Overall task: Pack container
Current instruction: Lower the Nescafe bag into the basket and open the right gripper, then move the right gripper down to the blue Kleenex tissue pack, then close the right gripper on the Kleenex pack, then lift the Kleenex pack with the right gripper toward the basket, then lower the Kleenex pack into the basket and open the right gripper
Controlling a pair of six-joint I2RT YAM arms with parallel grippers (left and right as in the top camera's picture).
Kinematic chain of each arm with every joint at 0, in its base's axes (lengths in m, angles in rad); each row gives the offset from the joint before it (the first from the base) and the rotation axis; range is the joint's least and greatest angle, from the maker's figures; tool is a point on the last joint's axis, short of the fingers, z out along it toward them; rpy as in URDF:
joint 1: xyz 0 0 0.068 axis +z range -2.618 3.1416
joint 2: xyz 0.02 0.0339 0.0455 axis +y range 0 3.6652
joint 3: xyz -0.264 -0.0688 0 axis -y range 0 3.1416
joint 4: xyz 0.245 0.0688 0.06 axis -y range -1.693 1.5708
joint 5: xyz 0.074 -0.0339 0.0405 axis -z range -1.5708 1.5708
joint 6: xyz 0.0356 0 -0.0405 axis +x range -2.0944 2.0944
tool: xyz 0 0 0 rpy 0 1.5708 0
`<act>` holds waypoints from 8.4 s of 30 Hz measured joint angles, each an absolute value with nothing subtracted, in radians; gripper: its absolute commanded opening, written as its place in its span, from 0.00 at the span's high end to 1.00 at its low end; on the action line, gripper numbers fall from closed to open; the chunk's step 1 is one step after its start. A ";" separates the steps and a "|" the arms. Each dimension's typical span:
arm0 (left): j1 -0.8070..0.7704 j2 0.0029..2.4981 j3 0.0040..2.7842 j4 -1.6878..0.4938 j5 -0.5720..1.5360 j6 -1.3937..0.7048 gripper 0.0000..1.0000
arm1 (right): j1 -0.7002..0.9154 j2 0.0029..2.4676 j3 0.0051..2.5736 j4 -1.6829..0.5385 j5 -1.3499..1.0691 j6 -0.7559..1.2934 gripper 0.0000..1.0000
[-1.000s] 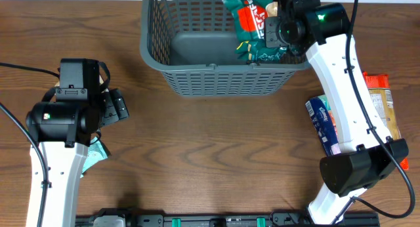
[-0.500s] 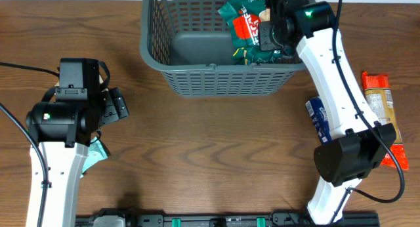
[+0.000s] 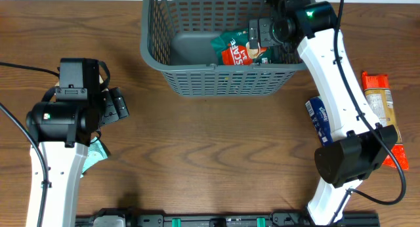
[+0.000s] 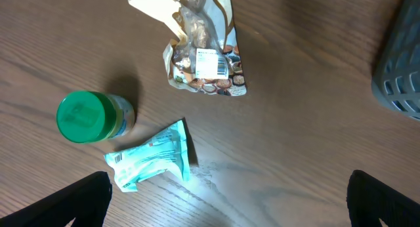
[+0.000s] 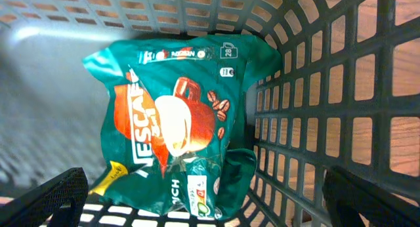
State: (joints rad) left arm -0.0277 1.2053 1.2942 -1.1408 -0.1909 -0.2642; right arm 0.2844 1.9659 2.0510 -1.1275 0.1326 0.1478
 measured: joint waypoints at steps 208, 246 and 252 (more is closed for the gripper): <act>-0.028 1.205 1.288 -1.140 -0.191 -0.264 0.01 | 0.301 1.941 2.461 -1.345 -0.339 -0.523 0.99; -0.028 1.205 1.288 -1.140 -0.191 -0.264 0.01 | 0.305 2.134 2.447 -1.516 -0.339 -0.567 0.17; -0.028 1.205 1.289 -1.140 -0.192 -0.264 0.02 | 0.264 2.094 2.510 -1.500 -0.181 -0.382 0.01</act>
State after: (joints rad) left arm -0.0277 1.2053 1.2888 -1.1404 -0.1917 -0.2638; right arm 0.2642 2.0941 2.5095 -1.4998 -0.1814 -0.3824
